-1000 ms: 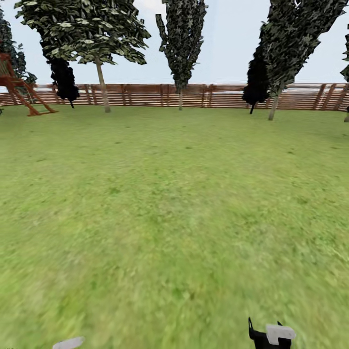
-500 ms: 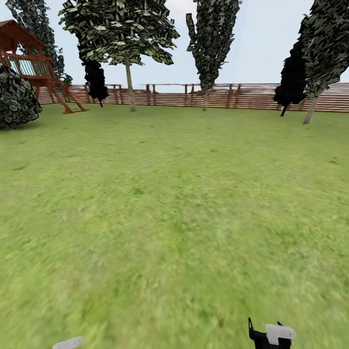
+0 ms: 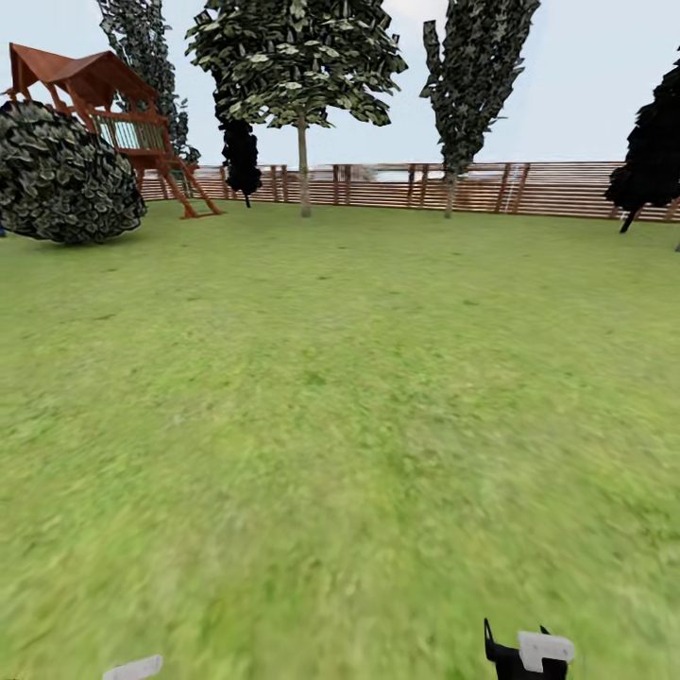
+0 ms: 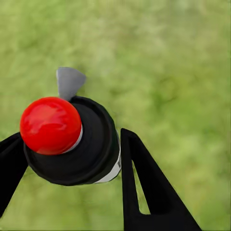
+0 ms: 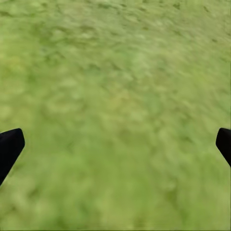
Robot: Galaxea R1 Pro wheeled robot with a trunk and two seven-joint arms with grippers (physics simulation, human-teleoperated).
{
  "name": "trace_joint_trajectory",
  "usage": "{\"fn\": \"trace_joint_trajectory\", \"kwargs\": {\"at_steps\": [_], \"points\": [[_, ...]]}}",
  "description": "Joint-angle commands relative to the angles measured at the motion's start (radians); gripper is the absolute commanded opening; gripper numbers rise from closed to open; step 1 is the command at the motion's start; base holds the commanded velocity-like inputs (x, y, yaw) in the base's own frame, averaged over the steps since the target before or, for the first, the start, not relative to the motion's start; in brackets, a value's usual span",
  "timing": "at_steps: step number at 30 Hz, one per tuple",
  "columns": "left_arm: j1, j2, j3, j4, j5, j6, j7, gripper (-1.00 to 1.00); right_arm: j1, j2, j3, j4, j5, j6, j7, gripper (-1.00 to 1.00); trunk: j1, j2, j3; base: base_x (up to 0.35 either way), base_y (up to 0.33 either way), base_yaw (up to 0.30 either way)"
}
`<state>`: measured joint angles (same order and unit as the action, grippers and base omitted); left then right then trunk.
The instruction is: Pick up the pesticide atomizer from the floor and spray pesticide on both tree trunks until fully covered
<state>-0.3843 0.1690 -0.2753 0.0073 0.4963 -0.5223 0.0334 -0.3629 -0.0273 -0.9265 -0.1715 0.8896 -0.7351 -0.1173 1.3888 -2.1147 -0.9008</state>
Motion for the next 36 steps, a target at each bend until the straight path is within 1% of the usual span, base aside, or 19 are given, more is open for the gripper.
{"fn": "trace_joint_trajectory", "kwargs": {"at_steps": [1, 10, 19, 25, 29, 30, 33, 36], "points": [[-0.001, 0.0, -0.008, 0.001, 0.004, -0.002, 0.003, -1.0, -0.001, 0.0, -0.003, 0.001, 0.011, -0.003, -0.009, 1.0, 0.0, 0.0, -0.001, 0.288, 0.172, 0.279], [-0.001, 0.0, -0.008, 0.0, 0.005, -0.002, 0.003, -1.0, -0.001, -0.001, -0.003, 0.001, 0.011, -0.003, -0.009, 1.0, 0.0, 0.0, -0.001, 0.292, 0.163, 0.248], [-0.001, 0.001, -0.008, 0.001, 0.005, -0.002, 0.003, -1.0, -0.001, -0.008, -0.004, 0.0, 0.012, -0.003, -0.006, 1.0, 0.0, 0.0, -0.001, 0.321, 0.104, 0.012], [-0.001, 0.001, -0.008, 0.0, 0.005, -0.002, 0.003, -1.0, -0.001, -0.008, -0.003, 0.001, 0.012, -0.001, -0.005, 1.0, 0.0, 0.0, -0.001, 0.328, 0.094, 0.0], [-0.001, 0.001, -0.008, 0.0, 0.005, -0.002, 0.003, -1.0, -0.001, -0.003, -0.003, 0.004, 0.011, -0.001, -0.007, 1.0, 0.0, 0.0, -0.001, 0.335, 0.068, 0.0], [-0.001, 0.001, -0.008, 0.0, 0.005, -0.002, 0.003, -1.0, -0.001, -0.002, -0.003, 0.013, 0.01, -0.001, -0.008, 1.0, 0.0, 0.0, -0.001, 0.337, 0.018, 0.0], [-0.001, 0.001, -0.008, 0.0, 0.005, -0.002, 0.003, -1.0, -0.001, -0.003, -0.004, 0.089, 0.009, -0.001, -0.009, 1.0, 0.0, 0.0, -0.001, 0.337, 0.005, 0.0], [-0.001, 0.001, -0.008, 0.0, 0.005, -0.002, 0.003, -1.0, -0.001, -0.002, -0.004, 0.115, 0.009, 0.0, -0.009, 1.0, 0.0, 0.0, -0.001, 0.338, 0.001, 0.0]]}}
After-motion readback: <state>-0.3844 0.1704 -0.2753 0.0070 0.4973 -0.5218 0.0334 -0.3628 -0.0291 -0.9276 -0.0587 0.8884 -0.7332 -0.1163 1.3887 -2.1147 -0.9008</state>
